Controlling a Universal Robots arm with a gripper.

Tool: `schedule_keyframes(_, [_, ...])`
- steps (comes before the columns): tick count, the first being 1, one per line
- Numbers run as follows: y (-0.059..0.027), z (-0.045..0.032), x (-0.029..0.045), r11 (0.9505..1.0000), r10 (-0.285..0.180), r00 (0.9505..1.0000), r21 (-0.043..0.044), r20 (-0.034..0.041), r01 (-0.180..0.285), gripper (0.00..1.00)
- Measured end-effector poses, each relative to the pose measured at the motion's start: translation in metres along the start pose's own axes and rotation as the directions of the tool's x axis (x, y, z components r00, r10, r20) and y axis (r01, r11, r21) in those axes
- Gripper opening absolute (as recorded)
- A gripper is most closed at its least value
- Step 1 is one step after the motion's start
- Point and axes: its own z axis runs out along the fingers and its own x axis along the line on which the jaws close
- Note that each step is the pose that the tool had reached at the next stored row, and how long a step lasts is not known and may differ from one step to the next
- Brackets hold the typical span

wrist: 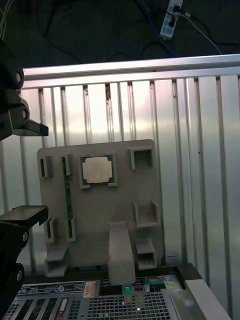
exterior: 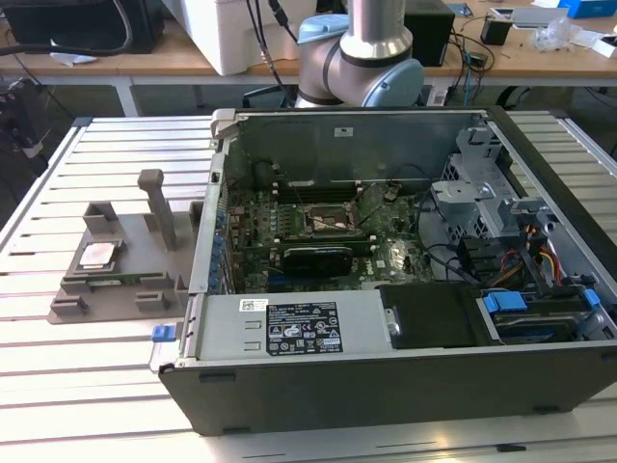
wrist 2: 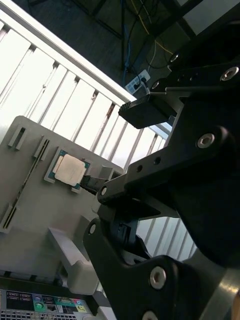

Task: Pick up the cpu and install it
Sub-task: 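Pick up the cpu and move it towards the insertion slot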

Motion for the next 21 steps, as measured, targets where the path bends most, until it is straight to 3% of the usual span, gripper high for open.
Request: schedule_keyframes(21, [-0.0002,0.0122,0.0003,1.0000,0.000,1.0000,0.0000,0.0000,0.000,0.66])
